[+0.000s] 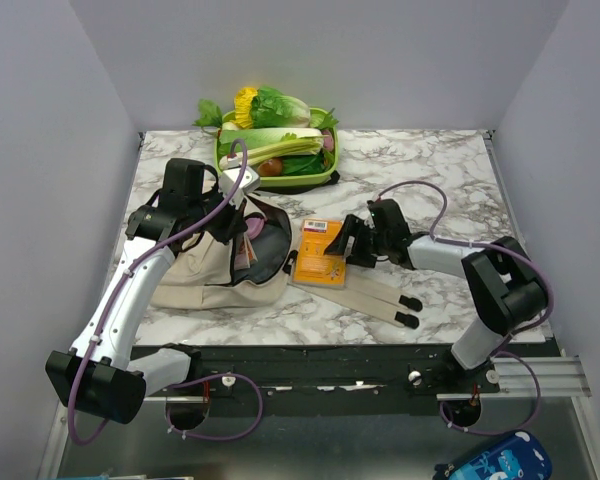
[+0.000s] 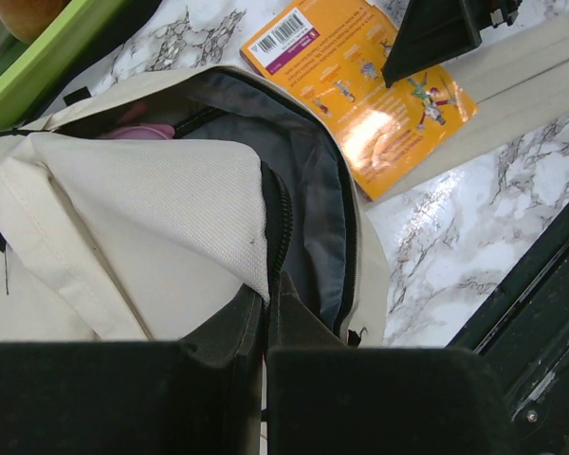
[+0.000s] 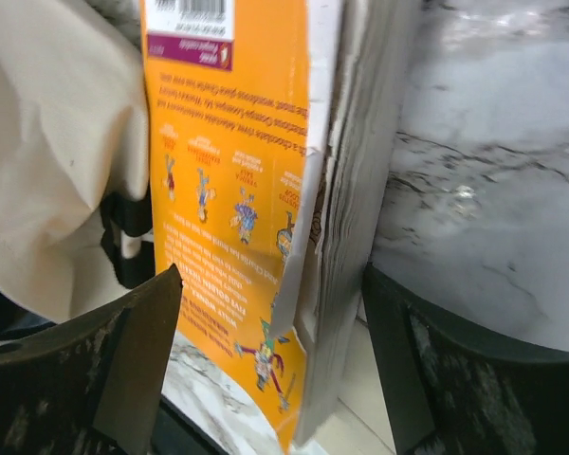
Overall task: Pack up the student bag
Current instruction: Pick up the book from the center of the board.
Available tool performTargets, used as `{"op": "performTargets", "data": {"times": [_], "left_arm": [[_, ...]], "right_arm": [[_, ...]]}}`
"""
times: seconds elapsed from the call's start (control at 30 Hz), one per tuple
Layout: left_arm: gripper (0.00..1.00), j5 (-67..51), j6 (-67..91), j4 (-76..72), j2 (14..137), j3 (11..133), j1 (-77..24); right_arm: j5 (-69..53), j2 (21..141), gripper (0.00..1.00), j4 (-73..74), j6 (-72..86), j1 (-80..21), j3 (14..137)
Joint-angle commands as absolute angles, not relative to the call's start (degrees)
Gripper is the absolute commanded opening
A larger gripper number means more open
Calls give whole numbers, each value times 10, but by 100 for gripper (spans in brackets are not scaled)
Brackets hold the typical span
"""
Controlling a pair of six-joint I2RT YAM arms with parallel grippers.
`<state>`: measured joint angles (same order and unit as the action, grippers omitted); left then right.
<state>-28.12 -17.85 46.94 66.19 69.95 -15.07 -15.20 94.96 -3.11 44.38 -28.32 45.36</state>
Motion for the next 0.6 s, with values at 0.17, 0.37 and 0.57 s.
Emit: {"op": "performTargets", "data": {"times": [0.17,0.37,0.57], "left_arm": [[0,-319,-184,455,656,729,-156],[0,-321,-185,459,655,731,-156],[0,-317,-196,468,651,732,-156]], "right_arm": [[-322,1078,83,-78,511,-285,434],[-366,1077,82,-148,581,-282,430],[-373,1020,79,-381,667,-282,366]]}}
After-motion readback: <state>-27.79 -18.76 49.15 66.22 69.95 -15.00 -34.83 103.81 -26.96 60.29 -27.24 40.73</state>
